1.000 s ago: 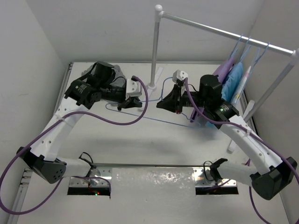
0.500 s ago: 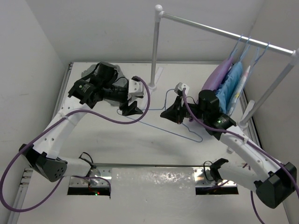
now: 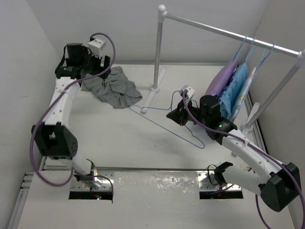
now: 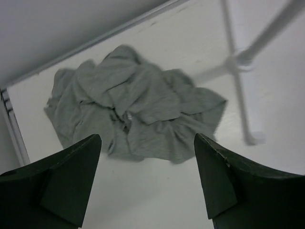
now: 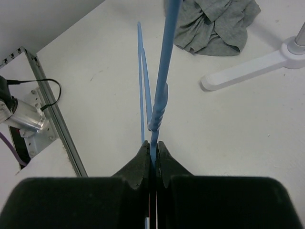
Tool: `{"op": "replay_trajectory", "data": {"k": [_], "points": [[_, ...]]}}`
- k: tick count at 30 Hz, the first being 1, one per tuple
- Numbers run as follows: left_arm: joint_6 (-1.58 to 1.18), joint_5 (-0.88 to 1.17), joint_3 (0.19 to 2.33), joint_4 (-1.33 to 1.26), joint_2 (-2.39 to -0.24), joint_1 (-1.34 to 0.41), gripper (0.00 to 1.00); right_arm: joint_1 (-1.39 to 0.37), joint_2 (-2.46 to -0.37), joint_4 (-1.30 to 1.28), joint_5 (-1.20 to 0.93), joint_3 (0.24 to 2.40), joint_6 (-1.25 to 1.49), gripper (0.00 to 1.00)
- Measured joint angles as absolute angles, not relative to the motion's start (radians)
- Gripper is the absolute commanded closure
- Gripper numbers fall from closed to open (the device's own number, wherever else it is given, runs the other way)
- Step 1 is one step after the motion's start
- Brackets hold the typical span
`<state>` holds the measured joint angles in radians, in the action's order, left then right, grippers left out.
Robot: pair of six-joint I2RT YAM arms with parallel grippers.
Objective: Place the t-shirt on the hanger
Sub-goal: Move the T-shirt to the center of the board.
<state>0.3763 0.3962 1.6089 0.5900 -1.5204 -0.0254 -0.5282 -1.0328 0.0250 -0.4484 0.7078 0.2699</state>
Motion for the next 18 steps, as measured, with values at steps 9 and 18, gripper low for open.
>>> {"op": "replay_trajectory", "data": {"k": [9, 18], "points": [[0.310, 0.126, 1.942, 0.555, -2.173, 0.008, 0.18, -0.533, -1.061, 0.049, -0.418, 0.686, 0.270, 1.00], [0.254, 0.052, 2.165, 0.518, -2.486, 0.056, 1.00, -0.537, -1.073, 0.038, -0.381, 0.669, 0.250, 1.00]]}}
